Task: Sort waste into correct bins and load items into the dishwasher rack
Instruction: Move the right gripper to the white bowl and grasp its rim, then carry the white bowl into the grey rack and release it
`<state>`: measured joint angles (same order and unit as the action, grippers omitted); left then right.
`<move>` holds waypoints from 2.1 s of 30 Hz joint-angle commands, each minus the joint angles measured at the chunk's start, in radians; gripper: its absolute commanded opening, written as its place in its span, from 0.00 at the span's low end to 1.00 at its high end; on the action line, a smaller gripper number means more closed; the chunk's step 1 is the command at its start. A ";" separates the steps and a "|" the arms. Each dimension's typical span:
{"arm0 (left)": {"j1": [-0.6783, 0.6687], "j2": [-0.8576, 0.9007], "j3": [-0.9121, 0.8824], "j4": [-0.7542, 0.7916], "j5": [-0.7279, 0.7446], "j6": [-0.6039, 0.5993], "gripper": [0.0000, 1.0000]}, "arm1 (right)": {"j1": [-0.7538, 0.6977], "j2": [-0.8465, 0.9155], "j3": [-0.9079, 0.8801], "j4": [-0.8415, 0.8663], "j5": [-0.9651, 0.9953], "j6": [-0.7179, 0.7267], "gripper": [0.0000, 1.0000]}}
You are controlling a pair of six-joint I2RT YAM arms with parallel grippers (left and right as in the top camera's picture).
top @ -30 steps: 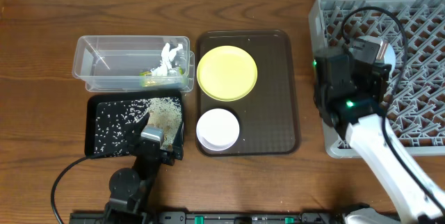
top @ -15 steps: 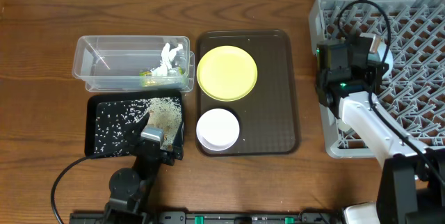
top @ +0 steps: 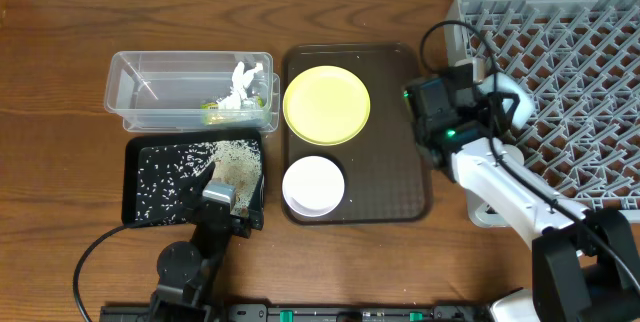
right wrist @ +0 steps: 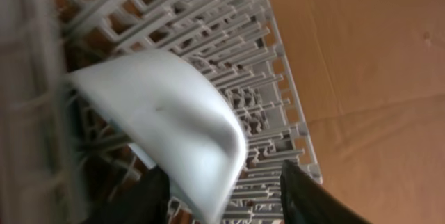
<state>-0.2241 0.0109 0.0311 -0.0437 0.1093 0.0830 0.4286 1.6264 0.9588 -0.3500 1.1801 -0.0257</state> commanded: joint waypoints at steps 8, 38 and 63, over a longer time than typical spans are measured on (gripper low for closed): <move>0.005 -0.007 -0.027 -0.014 0.014 0.003 0.89 | 0.142 -0.286 0.024 -0.113 -0.592 0.193 0.48; 0.005 -0.007 -0.027 -0.014 0.014 0.003 0.89 | 0.355 0.025 -0.013 -0.115 -1.157 0.708 0.01; 0.005 -0.007 -0.027 -0.014 0.014 0.003 0.89 | -0.350 -0.493 -0.011 -0.111 0.013 0.229 0.01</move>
<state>-0.2241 0.0109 0.0311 -0.0437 0.1093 0.0830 0.1387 1.0718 0.9470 -0.4732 1.1378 0.2832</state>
